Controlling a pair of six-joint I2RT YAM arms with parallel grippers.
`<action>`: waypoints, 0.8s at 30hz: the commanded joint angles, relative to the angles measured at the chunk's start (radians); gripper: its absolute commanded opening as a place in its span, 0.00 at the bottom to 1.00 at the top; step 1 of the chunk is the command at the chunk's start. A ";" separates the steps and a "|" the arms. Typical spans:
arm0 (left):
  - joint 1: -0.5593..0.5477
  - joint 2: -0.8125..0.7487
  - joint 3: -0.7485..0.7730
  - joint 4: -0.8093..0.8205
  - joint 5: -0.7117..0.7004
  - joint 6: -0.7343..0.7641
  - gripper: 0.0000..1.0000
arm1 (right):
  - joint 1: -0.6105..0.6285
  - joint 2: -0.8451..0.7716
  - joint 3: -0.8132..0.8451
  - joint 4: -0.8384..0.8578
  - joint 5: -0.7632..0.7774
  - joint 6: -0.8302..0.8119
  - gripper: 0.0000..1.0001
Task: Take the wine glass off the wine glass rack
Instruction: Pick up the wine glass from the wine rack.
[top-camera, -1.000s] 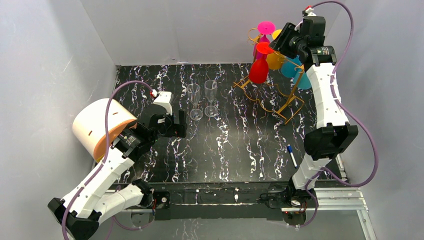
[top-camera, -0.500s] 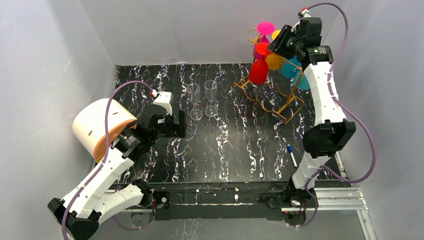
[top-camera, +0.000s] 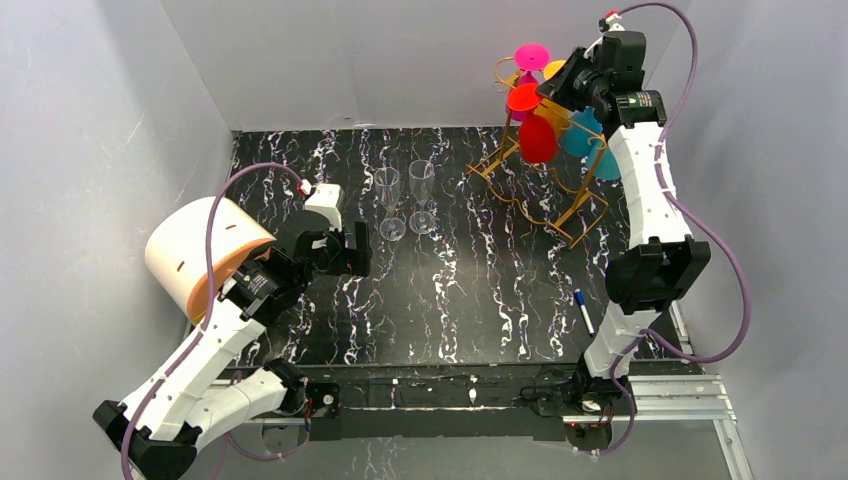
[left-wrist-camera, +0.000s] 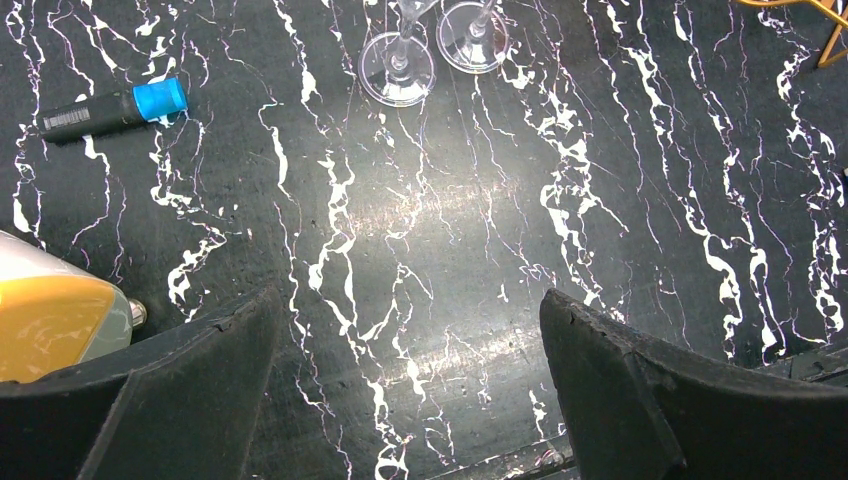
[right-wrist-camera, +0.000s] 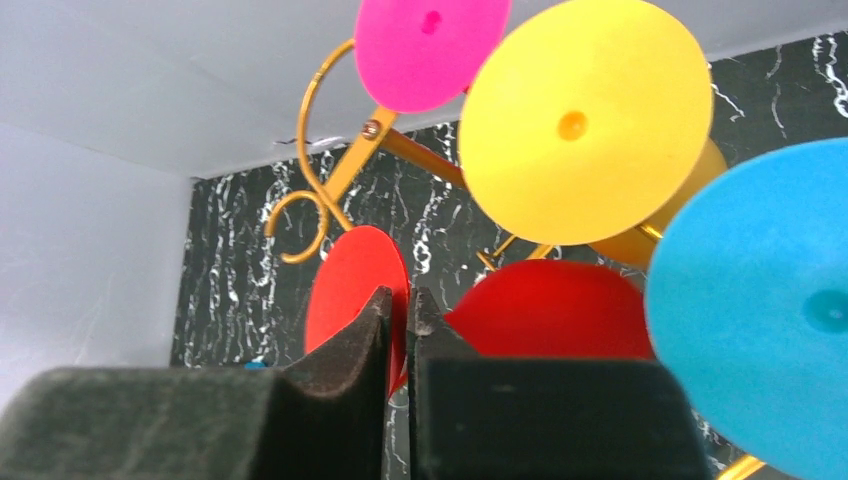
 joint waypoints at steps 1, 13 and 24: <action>0.005 -0.010 0.022 -0.011 -0.013 0.009 0.98 | -0.007 -0.006 0.055 0.007 -0.008 -0.004 0.07; 0.005 -0.006 0.023 -0.014 -0.010 0.005 0.98 | -0.041 -0.031 0.019 0.077 -0.154 0.117 0.01; 0.005 0.033 0.054 -0.039 -0.011 0.034 0.98 | -0.069 -0.054 -0.032 0.146 -0.354 0.223 0.01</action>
